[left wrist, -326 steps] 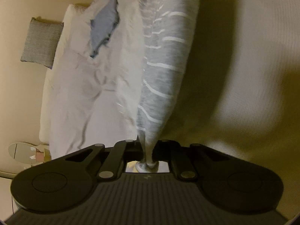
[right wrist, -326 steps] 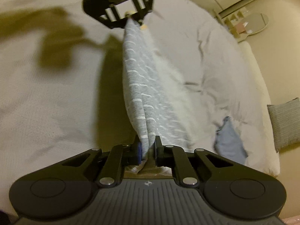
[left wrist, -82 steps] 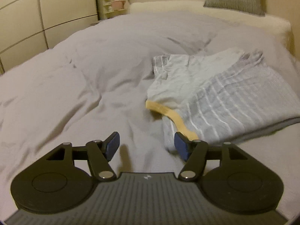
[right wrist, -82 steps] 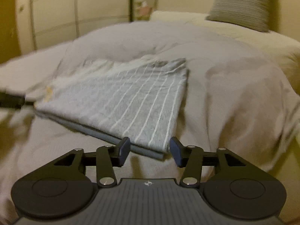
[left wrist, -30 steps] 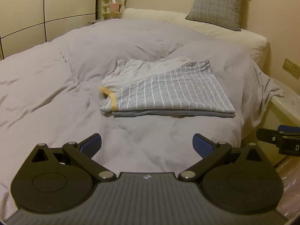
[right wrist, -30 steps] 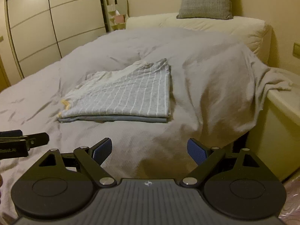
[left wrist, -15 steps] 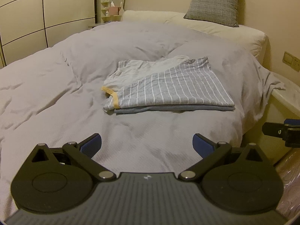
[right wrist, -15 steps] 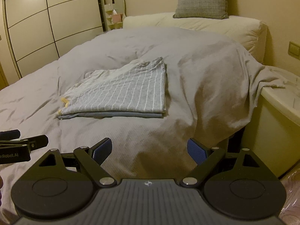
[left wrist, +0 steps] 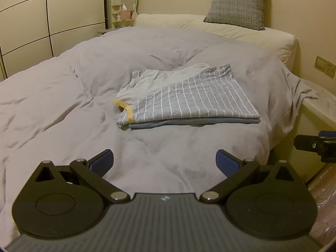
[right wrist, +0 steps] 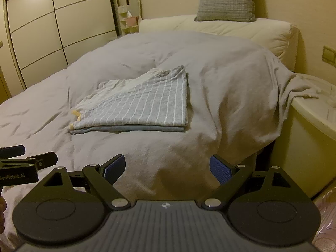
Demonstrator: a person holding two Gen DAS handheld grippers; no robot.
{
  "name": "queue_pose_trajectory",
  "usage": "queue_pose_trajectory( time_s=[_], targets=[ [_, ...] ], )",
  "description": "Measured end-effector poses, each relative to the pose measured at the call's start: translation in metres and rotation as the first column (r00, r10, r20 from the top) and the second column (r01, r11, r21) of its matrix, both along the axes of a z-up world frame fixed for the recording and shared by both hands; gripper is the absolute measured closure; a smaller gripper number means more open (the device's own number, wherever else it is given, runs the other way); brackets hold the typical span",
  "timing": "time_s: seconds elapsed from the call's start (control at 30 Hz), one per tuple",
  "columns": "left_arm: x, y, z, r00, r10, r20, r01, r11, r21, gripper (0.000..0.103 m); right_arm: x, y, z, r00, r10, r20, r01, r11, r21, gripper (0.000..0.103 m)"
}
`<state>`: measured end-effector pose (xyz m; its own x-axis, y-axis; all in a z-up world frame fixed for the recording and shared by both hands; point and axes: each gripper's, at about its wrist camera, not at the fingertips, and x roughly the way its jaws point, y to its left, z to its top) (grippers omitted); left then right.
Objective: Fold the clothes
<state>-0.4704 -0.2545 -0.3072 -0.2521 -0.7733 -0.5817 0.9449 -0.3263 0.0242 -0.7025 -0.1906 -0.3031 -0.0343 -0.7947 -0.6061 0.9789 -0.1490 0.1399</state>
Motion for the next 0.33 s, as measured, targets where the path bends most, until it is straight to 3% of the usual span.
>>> queue_pose_trajectory(
  time_s=[0.33],
  targets=[
    [0.0019,0.0015,0.003,1.0,-0.001,-0.001,0.001,1.0,-0.018,0.001,0.0065,0.0014,0.0048,1.0,0.016,0.004,-0.016,1.0,-0.012,0.014]
  ],
)
